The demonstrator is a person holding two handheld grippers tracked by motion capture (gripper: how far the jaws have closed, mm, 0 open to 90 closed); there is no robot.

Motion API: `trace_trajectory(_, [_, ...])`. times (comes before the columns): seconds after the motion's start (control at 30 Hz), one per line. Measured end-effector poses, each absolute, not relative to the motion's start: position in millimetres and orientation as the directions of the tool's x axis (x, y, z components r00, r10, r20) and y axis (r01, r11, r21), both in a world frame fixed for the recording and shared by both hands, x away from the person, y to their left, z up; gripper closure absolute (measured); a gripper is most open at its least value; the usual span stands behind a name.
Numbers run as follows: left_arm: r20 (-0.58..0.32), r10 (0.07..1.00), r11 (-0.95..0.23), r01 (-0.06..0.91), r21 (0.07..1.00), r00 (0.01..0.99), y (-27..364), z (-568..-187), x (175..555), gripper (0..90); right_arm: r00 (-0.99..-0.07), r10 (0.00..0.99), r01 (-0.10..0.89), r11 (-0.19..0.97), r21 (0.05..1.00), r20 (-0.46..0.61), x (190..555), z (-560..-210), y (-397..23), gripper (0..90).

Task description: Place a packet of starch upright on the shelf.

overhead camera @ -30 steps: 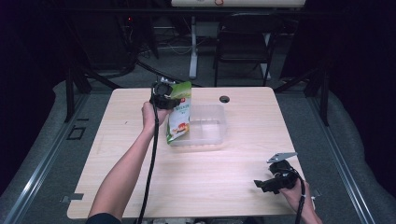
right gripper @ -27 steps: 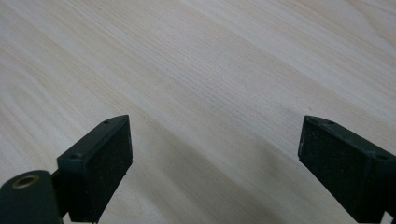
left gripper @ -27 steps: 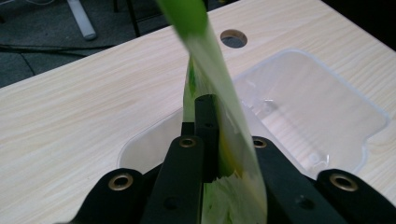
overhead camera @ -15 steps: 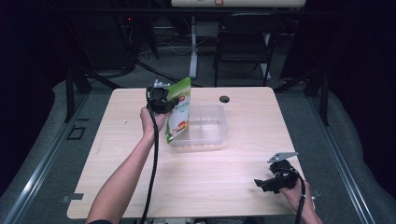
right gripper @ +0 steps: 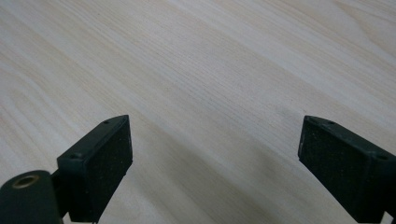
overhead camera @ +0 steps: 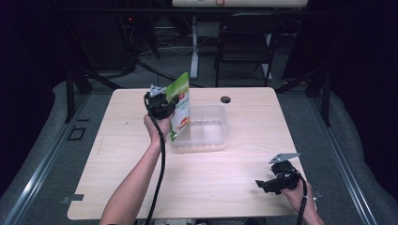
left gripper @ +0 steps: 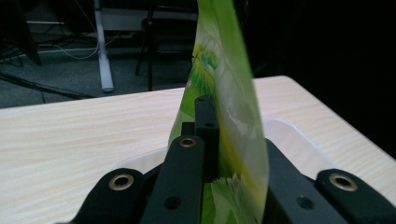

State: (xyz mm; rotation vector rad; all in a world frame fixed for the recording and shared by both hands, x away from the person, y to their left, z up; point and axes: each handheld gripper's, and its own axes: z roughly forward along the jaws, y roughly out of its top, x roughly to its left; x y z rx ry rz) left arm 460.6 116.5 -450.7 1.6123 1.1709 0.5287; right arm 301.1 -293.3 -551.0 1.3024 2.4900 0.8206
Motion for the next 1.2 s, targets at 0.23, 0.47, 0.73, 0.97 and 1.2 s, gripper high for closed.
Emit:
trace_trajectory(0.23, [-0.240,0.883,0.043,0.441,0.897,0.402,125,-466,461,89.6,-0.579,0.813,0.688,0.451,0.569,0.055,300,-551,-293,9.3])
trace_trajectory(0.47, [-0.213,0.890,0.006,0.458,0.889,0.402,132,-470,463,88.9,-0.575,0.816,0.692,0.451,0.563,0.053,299,-551,-295,9.3])
trace_trajectory(0.73, [-0.169,0.907,-0.038,0.473,0.880,0.386,144,-474,461,89.0,-0.576,0.816,0.692,0.453,0.561,0.051,299,-551,-294,9.3])
trace_trajectory(0.97, [-0.164,0.911,-0.042,0.481,0.875,0.378,149,-478,461,87.4,-0.574,0.817,0.692,0.452,0.562,0.049,299,-551,-294,9.3])
trace_trajectory(1.2, [-0.163,0.918,-0.039,0.491,0.871,0.362,152,-480,461,80.9,-0.578,0.814,0.692,0.451,0.564,0.059,299,-550,-295,9.0])
